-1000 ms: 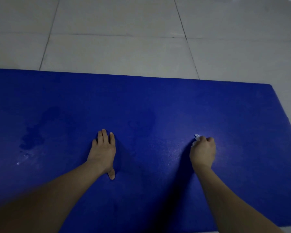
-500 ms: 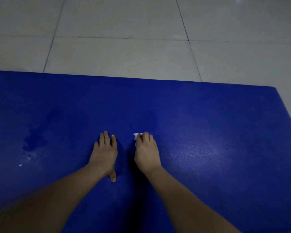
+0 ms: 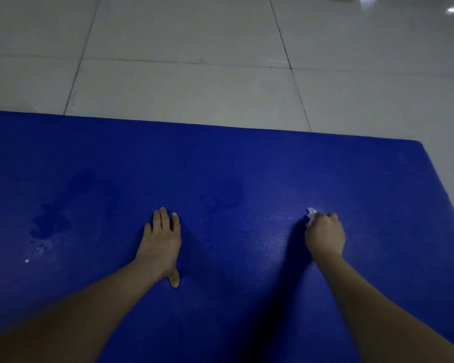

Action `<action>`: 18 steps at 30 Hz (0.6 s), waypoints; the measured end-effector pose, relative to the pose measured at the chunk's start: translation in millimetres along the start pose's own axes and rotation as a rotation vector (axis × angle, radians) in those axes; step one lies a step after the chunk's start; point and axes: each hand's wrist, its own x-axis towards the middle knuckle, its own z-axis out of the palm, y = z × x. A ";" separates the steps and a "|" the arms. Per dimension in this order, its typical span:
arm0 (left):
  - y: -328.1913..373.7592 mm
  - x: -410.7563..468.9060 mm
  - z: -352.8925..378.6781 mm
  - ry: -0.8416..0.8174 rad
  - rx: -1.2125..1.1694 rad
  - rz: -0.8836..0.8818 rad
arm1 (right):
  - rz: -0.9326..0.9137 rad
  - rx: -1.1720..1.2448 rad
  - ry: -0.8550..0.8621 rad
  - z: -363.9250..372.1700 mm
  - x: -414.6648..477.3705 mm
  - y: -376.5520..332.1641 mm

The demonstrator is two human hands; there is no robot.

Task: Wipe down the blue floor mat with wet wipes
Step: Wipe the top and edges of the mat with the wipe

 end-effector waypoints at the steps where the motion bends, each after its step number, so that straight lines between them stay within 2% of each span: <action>1: 0.4 -0.3 0.4 -0.001 0.001 0.000 | 0.025 0.063 -0.010 1.7 0.0 -10.1; 3: 0.1 -0.4 1.0 -0.002 0.002 0.002 | 0.027 0.157 0.000 7.9 -5.0 -35.7; 6: -0.6 1.1 2.5 0.003 0.012 0.004 | -0.086 0.262 0.023 22.5 -22.3 -80.1; 11: -2.2 2.7 4.4 0.007 0.019 0.007 | -0.300 0.243 -0.009 41.8 -54.3 -157.6; 14: -2.6 2.3 3.3 -0.001 0.025 0.005 | -0.418 0.242 -0.028 47.1 -66.5 -181.3; 18: -1.0 0.9 0.7 0.006 0.034 0.004 | -0.744 0.146 0.003 46.8 -68.7 -178.8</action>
